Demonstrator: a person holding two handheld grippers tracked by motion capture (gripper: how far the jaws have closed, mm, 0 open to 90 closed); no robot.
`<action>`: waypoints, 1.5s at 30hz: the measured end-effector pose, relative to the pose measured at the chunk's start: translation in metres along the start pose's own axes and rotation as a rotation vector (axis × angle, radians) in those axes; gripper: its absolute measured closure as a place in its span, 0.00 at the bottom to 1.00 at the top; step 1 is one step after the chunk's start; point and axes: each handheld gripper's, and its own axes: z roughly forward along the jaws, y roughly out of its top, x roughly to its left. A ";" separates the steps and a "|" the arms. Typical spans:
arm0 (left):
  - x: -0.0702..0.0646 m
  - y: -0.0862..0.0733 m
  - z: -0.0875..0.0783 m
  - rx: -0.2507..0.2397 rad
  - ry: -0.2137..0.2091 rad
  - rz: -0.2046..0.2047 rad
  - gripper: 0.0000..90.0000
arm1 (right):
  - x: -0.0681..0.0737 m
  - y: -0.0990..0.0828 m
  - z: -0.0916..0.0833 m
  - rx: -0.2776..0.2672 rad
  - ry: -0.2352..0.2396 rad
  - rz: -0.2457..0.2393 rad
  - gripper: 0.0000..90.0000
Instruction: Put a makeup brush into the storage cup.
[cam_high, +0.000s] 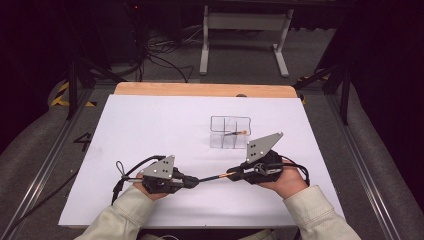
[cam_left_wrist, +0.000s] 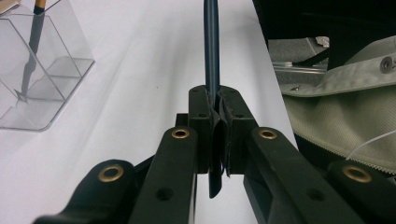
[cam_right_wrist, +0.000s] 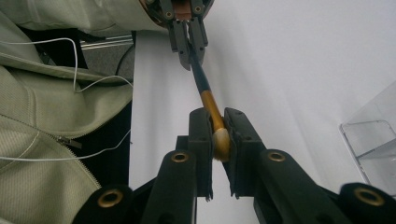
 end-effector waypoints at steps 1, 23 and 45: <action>0.000 0.000 0.000 -0.002 -0.003 0.000 0.94 | 0.000 0.000 0.000 0.000 0.001 -0.002 0.92; 0.005 -0.002 -0.003 -0.046 0.033 -0.077 0.58 | 0.002 0.011 -0.012 0.035 0.005 -0.039 0.94; 0.010 -0.012 -0.019 -0.104 0.199 -0.188 0.15 | -0.006 0.048 -0.065 0.127 -0.094 -0.042 0.94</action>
